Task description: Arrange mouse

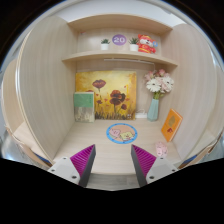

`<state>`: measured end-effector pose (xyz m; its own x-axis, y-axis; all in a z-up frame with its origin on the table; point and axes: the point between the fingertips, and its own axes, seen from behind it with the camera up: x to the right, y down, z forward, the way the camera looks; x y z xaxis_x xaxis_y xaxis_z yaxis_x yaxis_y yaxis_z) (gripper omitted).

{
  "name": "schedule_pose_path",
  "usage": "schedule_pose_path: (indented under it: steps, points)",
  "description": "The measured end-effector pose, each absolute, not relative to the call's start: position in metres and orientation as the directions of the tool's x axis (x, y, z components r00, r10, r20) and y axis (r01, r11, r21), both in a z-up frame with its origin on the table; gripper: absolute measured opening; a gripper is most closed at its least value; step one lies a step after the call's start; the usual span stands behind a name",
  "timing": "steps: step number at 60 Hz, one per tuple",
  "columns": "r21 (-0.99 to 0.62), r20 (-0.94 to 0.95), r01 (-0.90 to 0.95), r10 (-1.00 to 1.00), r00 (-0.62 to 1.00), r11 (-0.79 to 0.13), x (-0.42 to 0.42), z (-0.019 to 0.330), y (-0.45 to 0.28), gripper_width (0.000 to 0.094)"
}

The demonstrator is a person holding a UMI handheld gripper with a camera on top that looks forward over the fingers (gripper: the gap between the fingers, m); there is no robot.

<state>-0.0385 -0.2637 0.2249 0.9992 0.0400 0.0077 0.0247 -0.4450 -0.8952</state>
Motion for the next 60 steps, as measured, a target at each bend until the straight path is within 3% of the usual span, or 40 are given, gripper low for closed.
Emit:
schedule_pose_path:
  steps: [7,14,33,60]
  points:
    - [-0.879,0.001,0.028,0.056,0.998,-0.475,-0.03,0.2,-0.265,0.0702]
    - [-0.849,-0.007,0.004,0.019,1.0,-0.528,-0.001,0.15,-0.272,0.0702]
    - [-0.721,0.066,-0.091,-0.199,0.978,-0.687,0.164,0.023,-0.285,0.0689]
    - [-0.736,0.041,-0.084,-0.168,0.985,-0.672,0.247,-0.009,-0.116,0.0694]
